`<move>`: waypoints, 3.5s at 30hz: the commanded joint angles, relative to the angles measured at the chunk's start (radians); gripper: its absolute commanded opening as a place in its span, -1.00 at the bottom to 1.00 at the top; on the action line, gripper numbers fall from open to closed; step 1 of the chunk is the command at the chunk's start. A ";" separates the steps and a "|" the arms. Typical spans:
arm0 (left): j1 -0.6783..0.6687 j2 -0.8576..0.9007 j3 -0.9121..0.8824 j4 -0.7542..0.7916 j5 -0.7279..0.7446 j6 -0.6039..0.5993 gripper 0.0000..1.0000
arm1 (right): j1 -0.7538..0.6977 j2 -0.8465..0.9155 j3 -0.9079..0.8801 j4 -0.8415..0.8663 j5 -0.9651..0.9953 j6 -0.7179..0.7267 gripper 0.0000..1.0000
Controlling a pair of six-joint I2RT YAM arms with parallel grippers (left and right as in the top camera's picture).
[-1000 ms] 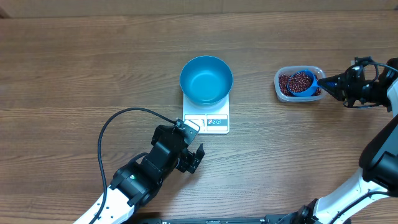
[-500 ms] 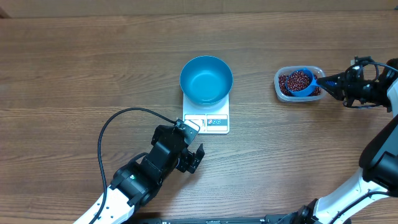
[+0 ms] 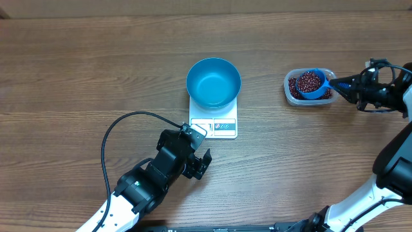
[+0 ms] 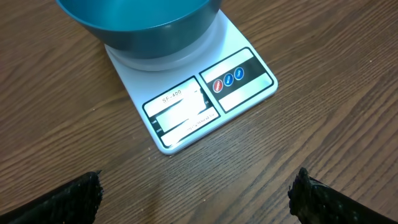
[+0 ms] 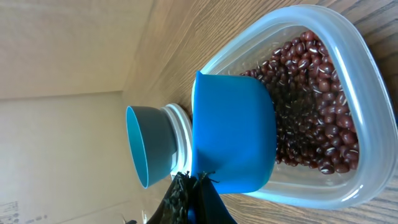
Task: Scoop item into bowl and weigh 150g on scale
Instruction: 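Tilt and lift the blue scoop full of beans with the right gripper, then carry the filled scoop with the right gripper over the blue bowl, then tip the scoop with the right gripper to pour beans into bowl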
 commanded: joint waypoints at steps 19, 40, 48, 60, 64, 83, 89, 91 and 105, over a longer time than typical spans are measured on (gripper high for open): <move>-0.006 0.004 -0.002 0.001 -0.010 -0.010 0.99 | -0.005 0.001 -0.006 -0.021 -0.321 -0.061 -0.92; -0.006 0.004 -0.002 0.001 -0.010 -0.010 0.99 | 0.115 -0.032 0.034 -0.027 -0.364 -0.033 -0.92; -0.006 0.004 -0.002 0.001 -0.010 -0.010 0.99 | 0.201 -0.071 0.092 -0.024 -0.363 0.002 -0.92; -0.006 0.004 -0.002 0.001 -0.010 -0.010 0.99 | 0.343 -0.099 0.181 -0.013 -0.322 0.090 -0.92; -0.006 0.004 -0.002 0.001 -0.010 -0.010 0.99 | 0.402 -0.099 0.214 0.010 -0.259 0.155 -0.92; -0.006 0.004 -0.002 0.001 -0.010 -0.010 0.99 | 0.712 -0.099 0.354 0.058 0.091 0.288 -0.92; -0.006 0.004 -0.002 0.001 -0.010 -0.010 0.99 | 0.770 -0.103 0.356 0.054 0.240 0.312 -0.92; -0.006 0.004 -0.002 0.001 -0.010 -0.010 0.99 | 0.783 -0.105 0.356 0.055 0.280 0.313 -0.92; -0.006 0.004 -0.002 0.001 -0.010 -0.010 0.99 | 0.888 -0.141 0.356 0.050 0.575 0.335 -0.92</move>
